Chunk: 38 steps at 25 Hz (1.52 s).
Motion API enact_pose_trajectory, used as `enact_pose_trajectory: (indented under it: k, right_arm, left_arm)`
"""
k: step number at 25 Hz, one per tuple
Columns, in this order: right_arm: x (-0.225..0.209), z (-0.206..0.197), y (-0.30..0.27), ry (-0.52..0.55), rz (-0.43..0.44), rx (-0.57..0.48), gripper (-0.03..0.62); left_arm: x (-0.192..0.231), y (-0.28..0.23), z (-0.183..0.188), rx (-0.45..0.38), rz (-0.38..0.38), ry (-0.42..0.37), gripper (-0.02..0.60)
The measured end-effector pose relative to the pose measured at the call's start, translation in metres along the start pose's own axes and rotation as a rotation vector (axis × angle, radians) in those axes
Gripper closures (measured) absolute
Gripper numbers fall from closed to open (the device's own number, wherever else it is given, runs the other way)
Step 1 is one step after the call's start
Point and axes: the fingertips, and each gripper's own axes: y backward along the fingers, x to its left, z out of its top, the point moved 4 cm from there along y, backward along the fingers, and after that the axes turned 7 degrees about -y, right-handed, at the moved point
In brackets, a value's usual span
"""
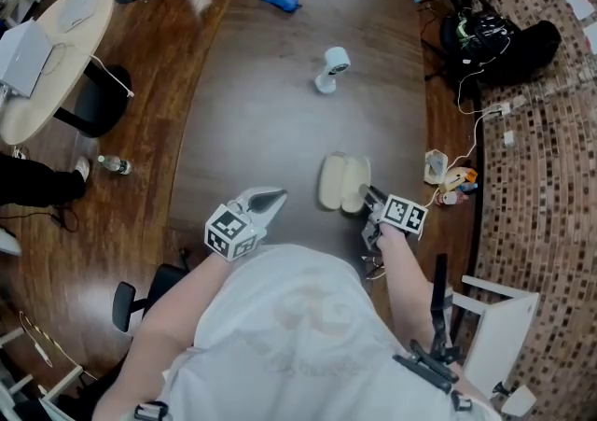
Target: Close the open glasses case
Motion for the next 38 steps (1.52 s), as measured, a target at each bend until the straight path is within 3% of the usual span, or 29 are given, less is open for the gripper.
enact_pose_trajectory:
  k: [7,12,19,25,33,38]
  right_arm:
    - [0.041,-0.007,0.000,0.237,-0.006,0.066,0.422]
    - [0.078,-0.020,-0.008,0.352,0.043,0.108,0.404]
    - [0.100,-0.035,-0.021,0.364,0.135,0.114,0.436]
    - [0.104,-0.043,-0.038,0.471,0.119,0.169,0.533]
    - [0.106,-0.050,-0.054,0.521,0.105,0.233,0.585]
    - [0.107,-0.053,-0.056,0.495,0.152,0.243,0.586]
  left_arm:
    - [-0.001,-0.006,0.003,-0.006,-0.008,0.002,0.577]
    - [-0.002,-0.007,-0.001,-0.003,-0.012,0.009,0.577]
    - [-0.002,-0.006,-0.002,-0.003,-0.008,0.010,0.577]
    - [-0.006,-0.004,-0.004,0.004,-0.005,0.013,0.577]
    - [-0.004,-0.003,-0.005,0.002,0.007,0.027,0.577]
    - [-0.005,-0.004,-0.007,0.004,-0.001,0.029,0.577]
